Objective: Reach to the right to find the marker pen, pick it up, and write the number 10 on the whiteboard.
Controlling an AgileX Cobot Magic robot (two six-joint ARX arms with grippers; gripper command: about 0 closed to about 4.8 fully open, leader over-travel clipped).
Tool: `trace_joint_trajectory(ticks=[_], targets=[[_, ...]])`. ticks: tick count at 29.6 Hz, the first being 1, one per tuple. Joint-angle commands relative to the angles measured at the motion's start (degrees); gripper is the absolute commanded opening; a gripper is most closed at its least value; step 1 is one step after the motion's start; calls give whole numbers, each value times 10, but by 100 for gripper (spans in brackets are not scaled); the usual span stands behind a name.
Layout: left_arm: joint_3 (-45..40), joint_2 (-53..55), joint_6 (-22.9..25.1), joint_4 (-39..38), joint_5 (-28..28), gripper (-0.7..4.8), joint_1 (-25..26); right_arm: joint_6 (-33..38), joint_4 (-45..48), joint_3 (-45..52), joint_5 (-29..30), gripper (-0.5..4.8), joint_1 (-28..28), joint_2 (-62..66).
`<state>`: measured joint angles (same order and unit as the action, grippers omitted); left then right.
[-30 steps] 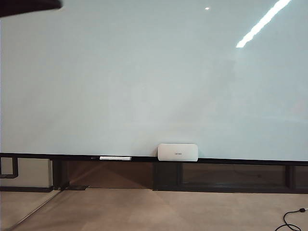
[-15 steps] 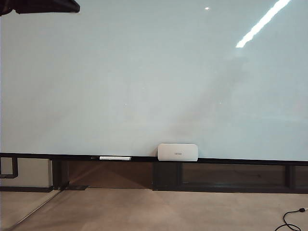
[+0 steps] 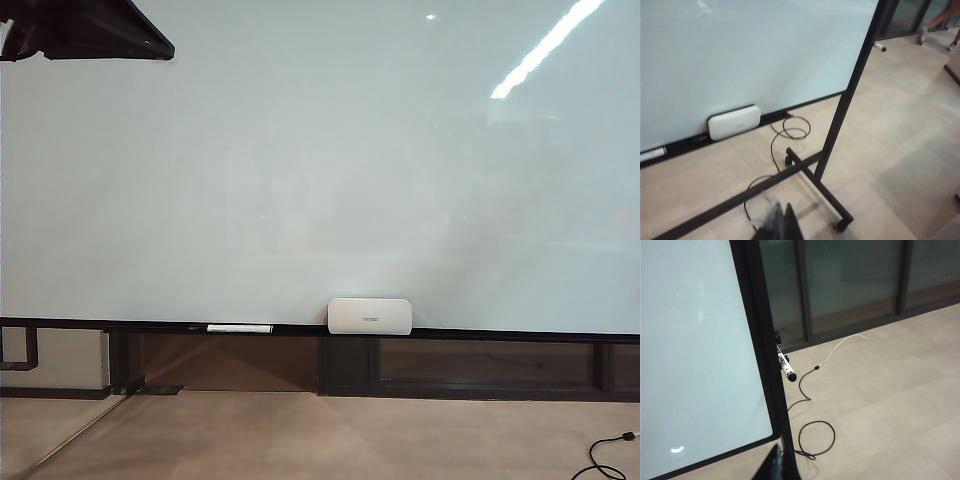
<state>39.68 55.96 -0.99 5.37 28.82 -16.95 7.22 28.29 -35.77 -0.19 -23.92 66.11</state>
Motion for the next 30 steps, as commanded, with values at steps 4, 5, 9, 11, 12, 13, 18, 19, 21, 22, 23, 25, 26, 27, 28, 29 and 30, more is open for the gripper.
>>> trace_joint_trajectory(ticks=[4, 5, 9, 11, 12, 13, 18, 19, 21, 22, 23, 25, 26, 27, 28, 29, 30], targets=[[3, -1, 9, 26, 8, -6, 0, -14, 22, -50, 56, -1, -4, 79], [3, -1, 14, 24, 8, -6, 1, -19, 30, -59, 67, -1, -4, 98], [3, 2, 28, 26, 4, -6, 3, -49, 98, -68, 76, -1, -4, 169], [3, 7, 34, 32, 3, -6, 3, -54, 124, -68, 78, -1, -5, 196], [3, 9, 37, 34, 3, -6, 3, -56, 142, -68, 78, -1, -9, 216], [3, 14, 40, 37, 4, -6, 4, -57, 155, -68, 78, -1, -11, 230], [3, 53, 42, 46, 36, -6, 5, -42, 231, -68, 78, -1, -22, 295], [3, 59, 43, 47, 38, -6, 5, -40, 238, -68, 79, -1, -23, 303], [3, 71, 47, 50, 51, -6, 5, -40, 249, -68, 80, -1, -24, 313], [3, 74, 52, 53, 55, -6, 5, -40, 257, -69, 80, -1, -24, 318], [3, 74, 55, 56, 60, -6, 5, -40, 262, -71, 81, -1, -24, 321], [3, 74, 54, 71, 59, -6, 5, -43, 259, -81, 87, -1, -24, 327], [3, 74, 51, 77, 59, -6, 5, -45, 259, -85, 94, -1, -24, 328], [3, 74, 51, 83, 61, -6, 5, -47, 260, -89, 98, -1, -24, 328], [3, 74, 52, 86, 67, -6, 5, -47, 263, -93, 97, -1, -24, 328], [3, 74, 57, 88, 73, -6, 5, -51, 264, -97, 97, -1, -24, 328], [3, 74, 66, 89, 78, -6, 6, -59, 266, -101, 97, -1, -23, 329]])
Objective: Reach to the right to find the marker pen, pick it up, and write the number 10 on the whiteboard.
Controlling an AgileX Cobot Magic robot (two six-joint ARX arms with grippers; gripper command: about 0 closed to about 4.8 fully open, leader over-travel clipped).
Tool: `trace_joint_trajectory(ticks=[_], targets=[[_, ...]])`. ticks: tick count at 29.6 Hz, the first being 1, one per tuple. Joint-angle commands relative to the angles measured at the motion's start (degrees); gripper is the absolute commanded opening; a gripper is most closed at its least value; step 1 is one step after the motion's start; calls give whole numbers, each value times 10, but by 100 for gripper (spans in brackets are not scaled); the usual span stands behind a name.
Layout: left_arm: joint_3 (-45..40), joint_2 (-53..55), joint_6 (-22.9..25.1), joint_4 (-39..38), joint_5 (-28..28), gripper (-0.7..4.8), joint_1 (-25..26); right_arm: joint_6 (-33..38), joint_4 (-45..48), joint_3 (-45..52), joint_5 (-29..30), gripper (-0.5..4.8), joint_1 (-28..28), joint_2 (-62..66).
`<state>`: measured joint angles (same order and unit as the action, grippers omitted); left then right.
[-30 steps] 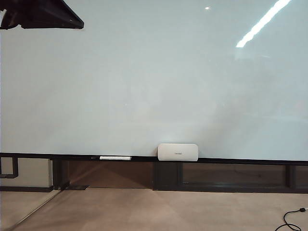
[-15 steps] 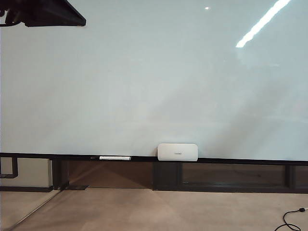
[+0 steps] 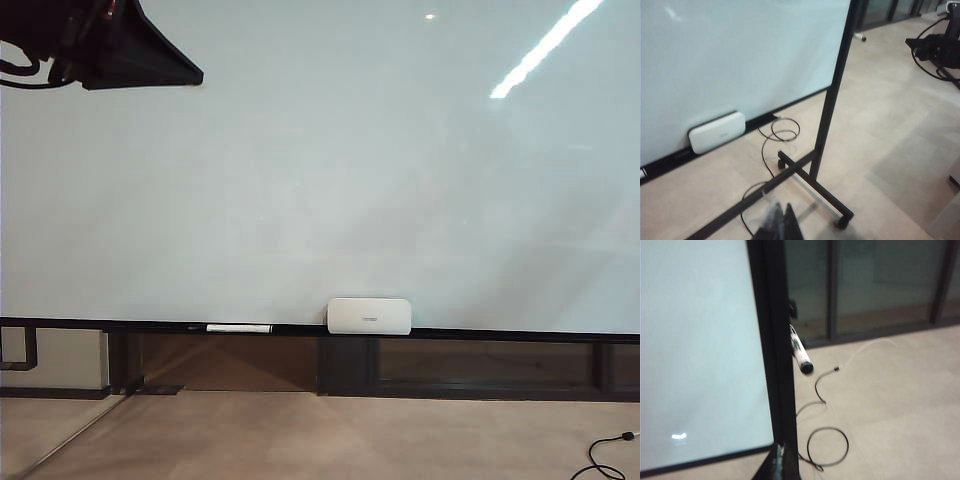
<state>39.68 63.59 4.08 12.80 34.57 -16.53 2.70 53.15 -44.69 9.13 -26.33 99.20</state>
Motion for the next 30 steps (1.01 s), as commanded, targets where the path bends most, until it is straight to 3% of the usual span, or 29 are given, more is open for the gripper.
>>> trace_joint_trajectory(ticks=[1, 11, 30], targets=[[3, -2, 20, 15, 24, -6, 2, -17, 19, -14, 4, -1, 2, -1], [3, 0, 45, 16, 42, -6, 2, -29, 52, -38, 9, -1, 0, 41], [3, 72, 41, 84, 25, -6, 2, -16, 51, -148, 35, -1, -8, 150]])
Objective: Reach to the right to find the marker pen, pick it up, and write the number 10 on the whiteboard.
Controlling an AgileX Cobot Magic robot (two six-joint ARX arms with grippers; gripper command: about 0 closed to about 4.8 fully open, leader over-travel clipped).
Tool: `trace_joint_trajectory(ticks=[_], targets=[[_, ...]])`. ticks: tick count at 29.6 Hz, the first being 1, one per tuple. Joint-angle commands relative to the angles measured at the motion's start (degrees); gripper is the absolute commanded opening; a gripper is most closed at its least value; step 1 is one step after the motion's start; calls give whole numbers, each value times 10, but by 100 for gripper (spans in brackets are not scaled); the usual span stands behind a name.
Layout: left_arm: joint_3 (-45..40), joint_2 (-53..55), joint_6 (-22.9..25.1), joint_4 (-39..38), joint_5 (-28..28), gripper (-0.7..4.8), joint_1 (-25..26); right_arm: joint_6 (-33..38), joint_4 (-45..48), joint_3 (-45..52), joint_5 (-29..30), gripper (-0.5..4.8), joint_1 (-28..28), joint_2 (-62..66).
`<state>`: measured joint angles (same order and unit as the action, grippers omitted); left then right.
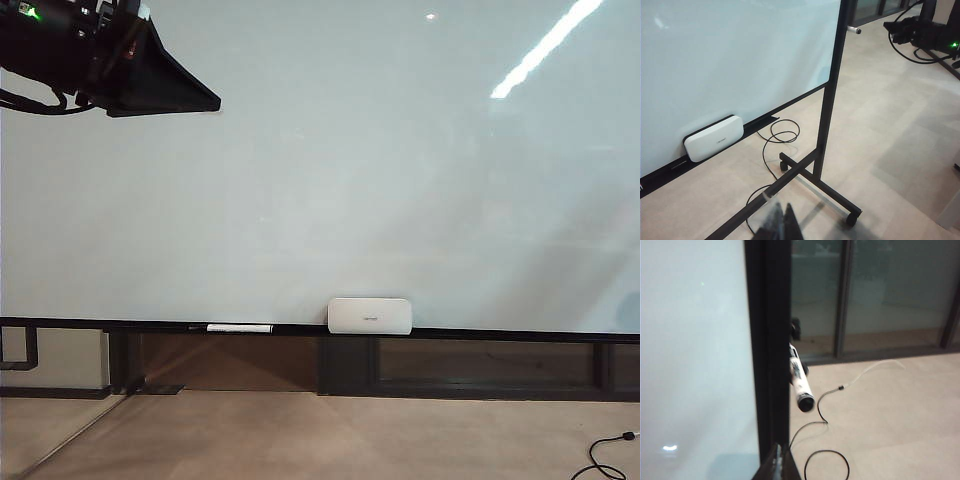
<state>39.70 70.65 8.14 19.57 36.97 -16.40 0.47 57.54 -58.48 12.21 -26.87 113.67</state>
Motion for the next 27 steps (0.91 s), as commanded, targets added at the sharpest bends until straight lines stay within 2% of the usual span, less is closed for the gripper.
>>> trace_joint_trajectory(ticks=[1, 15, 27], targets=[[3, 3, 1, 19, 1, -6, 1, 6, 8, -14, 4, -1, -3, 9], [3, 35, 2, 57, -3, -6, 0, 8, 29, -92, 20, -1, -10, 104], [3, 37, 5, 58, -3, -6, 0, 8, 63, -136, 37, -1, -10, 155]])
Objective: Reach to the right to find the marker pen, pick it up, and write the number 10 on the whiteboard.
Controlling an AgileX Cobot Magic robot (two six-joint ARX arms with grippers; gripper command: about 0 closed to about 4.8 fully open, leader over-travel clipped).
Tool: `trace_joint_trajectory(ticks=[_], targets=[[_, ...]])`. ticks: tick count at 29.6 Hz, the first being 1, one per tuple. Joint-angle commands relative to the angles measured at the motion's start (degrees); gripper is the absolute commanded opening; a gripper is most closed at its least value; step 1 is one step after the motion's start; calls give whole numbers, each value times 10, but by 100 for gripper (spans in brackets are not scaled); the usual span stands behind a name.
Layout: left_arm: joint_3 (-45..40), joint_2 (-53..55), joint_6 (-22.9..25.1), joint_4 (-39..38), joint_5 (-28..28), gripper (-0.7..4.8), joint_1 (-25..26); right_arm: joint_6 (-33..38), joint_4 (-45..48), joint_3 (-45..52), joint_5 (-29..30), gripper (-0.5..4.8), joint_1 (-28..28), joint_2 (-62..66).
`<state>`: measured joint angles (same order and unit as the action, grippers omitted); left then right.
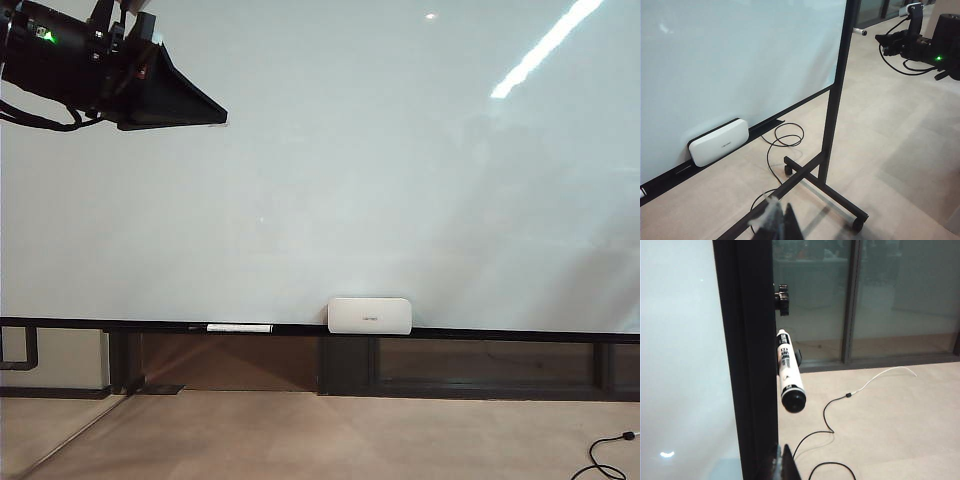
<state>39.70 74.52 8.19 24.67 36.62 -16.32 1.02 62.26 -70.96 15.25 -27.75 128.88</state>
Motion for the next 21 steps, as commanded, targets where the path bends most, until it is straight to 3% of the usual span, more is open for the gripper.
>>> trace_joint_trajectory(ticks=[1, 11, 21], targets=[[3, -2, 4, 7, 0, -6, 0, 2, 15, -14, 10, -1, -1, 3], [3, 2, 9, 9, 0, -6, 0, 2, 5, -51, 12, 2, -2, 23], [3, 2, 9, 12, -6, -6, 0, 2, 1, -52, 14, 99, -8, 23]])
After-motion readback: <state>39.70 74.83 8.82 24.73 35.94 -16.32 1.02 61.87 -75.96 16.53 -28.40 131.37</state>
